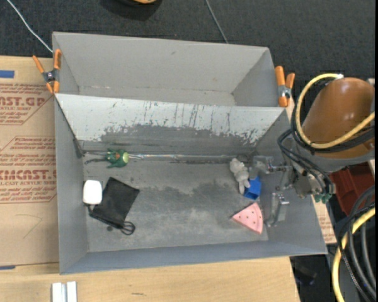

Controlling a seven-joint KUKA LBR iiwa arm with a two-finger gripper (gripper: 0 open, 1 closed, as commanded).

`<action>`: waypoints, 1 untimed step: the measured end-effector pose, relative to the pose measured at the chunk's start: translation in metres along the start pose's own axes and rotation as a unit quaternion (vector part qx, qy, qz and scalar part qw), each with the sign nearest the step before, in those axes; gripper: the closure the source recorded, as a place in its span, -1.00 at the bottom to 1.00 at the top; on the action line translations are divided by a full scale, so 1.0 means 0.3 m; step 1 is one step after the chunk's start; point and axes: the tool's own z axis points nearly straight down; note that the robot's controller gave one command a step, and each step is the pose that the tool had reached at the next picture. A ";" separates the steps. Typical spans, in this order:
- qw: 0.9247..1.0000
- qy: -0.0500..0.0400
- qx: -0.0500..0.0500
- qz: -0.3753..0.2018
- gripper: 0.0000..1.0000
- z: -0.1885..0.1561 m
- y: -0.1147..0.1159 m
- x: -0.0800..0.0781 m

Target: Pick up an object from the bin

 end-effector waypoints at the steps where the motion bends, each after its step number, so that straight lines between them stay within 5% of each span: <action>1: 1.000 0.000 0.000 0.000 -1.00 0.000 0.000 0.000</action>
Offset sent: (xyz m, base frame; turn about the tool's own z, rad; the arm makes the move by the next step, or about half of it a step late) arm -0.0187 0.0364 -0.1058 -0.1393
